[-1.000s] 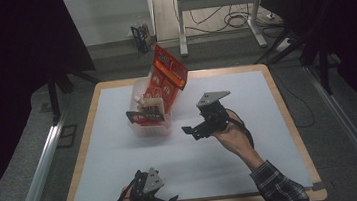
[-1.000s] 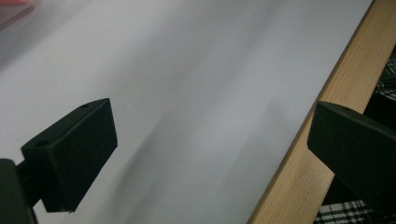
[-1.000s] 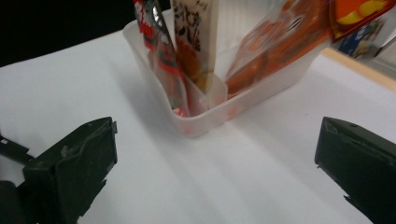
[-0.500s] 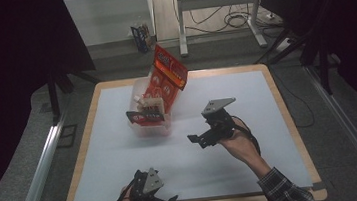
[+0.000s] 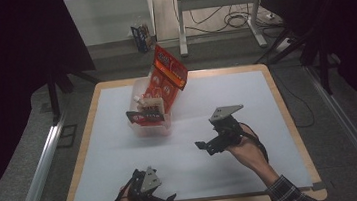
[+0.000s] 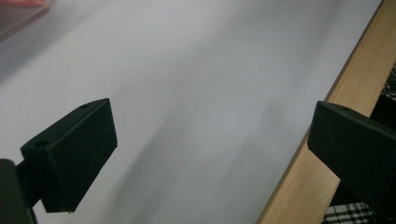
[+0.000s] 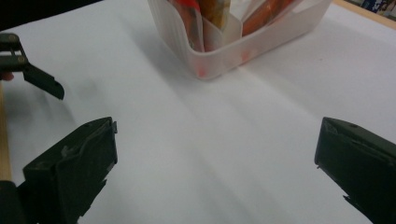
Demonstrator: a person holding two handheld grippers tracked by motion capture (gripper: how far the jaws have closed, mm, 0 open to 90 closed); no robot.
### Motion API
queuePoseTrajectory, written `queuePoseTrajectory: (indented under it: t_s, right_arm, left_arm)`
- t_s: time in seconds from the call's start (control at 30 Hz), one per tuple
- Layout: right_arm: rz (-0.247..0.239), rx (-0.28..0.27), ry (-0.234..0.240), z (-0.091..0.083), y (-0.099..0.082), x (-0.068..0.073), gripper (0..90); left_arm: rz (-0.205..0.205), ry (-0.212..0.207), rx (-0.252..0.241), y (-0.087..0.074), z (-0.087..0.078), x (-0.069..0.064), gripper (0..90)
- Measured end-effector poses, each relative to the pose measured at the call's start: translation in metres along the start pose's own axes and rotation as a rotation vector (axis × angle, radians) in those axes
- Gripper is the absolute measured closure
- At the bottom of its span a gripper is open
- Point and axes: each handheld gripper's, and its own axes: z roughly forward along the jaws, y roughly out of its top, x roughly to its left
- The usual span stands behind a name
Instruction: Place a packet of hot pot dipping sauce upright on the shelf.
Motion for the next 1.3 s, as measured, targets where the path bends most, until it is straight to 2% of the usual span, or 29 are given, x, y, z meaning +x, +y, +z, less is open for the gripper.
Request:
queuePoseTrajectory:
  t_s: [0.23,0.6,0.73,1.3]
  right_arm:
    - [0.005,0.006,-0.005,-0.011,-0.012,0.003,0.0]
    - [0.002,-0.018,-0.018,-0.033,-0.026,0.01,0.0]
    - [-0.005,-0.022,-0.035,-0.039,-0.034,0.01,0.0]
    - [0.051,-0.041,-0.117,-0.07,-0.073,0.005,0.0]
  left_arm:
    - [-0.012,-0.003,-0.018,-0.001,-0.002,0.003,0.7]
    - [-0.012,0.014,-0.025,-0.002,-0.004,0.005,0.8]
    - [-0.009,0.024,-0.029,-0.003,-0.004,0.008,0.8]
    - [0.007,0.046,-0.031,-0.004,-0.005,0.01,1.0]
